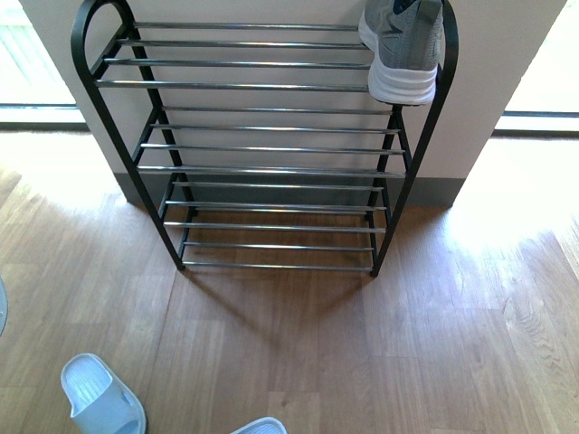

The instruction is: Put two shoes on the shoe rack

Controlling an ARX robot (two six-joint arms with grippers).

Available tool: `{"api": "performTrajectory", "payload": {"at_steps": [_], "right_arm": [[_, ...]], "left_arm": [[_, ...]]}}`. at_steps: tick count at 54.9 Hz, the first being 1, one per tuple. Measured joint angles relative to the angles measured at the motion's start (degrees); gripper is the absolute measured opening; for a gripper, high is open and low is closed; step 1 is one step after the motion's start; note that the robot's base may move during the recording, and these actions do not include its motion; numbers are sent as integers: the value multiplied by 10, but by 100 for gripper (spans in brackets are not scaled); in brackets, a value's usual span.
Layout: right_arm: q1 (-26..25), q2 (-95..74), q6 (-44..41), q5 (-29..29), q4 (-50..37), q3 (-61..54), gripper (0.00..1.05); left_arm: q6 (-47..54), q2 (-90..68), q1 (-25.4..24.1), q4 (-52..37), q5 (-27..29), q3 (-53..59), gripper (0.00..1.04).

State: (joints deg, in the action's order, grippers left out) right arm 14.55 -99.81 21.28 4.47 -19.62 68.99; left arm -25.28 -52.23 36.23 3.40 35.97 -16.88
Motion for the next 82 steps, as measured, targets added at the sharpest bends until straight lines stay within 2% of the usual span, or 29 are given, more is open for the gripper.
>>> {"api": "performTrajectory", "payload": {"at_steps": [9, 22, 32, 35, 38, 46, 48, 51, 57, 82], "right_arm": [[-25, 149, -19, -51, -29, -160, 96], [-81, 318, -54, -77, -58, -330, 96], [-95, 347, -63, -82, -65, -365, 96], [-90, 349, -111, -19, -132, -393, 85], [-93, 368, -160, 1, -173, -431, 73], [-105, 423, -197, -5, -193, -511, 41], [-110, 432, -198, -10, -193, -522, 36], [-130, 450, -202, -42, -193, -541, 26], [-144, 490, -207, -42, -193, -576, 3], [-144, 634, -210, -43, -124, -651, 2]], "left_arm": [[0, 0, 0, 0, 0, 0, 2], [0, 0, 0, 0, 0, 0, 2], [0, 0, 0, 0, 0, 0, 2], [0, 0, 0, 0, -1, 0, 2], [0, 0, 0, 0, 0, 0, 2], [0, 0, 0, 0, -2, 0, 2], [0, 0, 0, 0, -1, 0, 2], [0, 0, 0, 0, -1, 0, 2], [0, 0, 0, 0, 0, 0, 2], [0, 0, 0, 0, 0, 0, 2]]}}
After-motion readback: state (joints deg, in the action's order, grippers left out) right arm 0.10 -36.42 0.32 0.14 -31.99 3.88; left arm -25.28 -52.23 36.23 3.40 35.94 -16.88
